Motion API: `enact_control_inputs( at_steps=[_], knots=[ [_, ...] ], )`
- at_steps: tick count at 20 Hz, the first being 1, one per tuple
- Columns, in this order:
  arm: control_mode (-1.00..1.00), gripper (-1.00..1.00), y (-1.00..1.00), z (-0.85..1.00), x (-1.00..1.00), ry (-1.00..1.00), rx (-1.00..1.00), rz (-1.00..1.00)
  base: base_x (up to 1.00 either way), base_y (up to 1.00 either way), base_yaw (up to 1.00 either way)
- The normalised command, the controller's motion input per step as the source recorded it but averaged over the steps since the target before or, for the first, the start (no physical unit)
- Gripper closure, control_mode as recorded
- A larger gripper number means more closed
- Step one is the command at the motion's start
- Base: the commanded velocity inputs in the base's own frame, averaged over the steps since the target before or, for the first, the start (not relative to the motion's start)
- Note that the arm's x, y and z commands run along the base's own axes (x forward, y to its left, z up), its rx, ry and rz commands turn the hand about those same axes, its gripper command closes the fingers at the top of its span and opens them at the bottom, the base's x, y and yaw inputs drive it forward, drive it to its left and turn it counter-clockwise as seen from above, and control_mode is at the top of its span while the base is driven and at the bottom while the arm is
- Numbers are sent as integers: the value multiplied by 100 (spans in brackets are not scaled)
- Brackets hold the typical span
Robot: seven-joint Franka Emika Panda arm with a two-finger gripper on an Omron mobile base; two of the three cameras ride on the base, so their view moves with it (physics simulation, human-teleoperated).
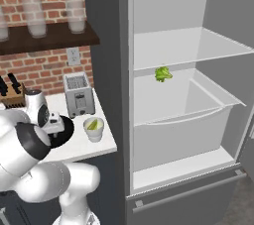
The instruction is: Grab a lemon wedge from the fridge and one ice cube from the ice bowl, and put them in the glass of lemonade.
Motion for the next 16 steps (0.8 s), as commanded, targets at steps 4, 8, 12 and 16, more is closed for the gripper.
enact_control_inputs(
  at_steps=[4,8,12,16],
  knots=[
    [-100,-100,0,-11,22,0,-2,0,0,0,0],
    [-100,-100,3,-14,2,0,-1,0,0,0,0],
    [-100,-100,8,-15,0,-4,0,0,0,0,0],
    [-100,-100,1,-6,0,-7,0,0,0,0,0]
  ],
)
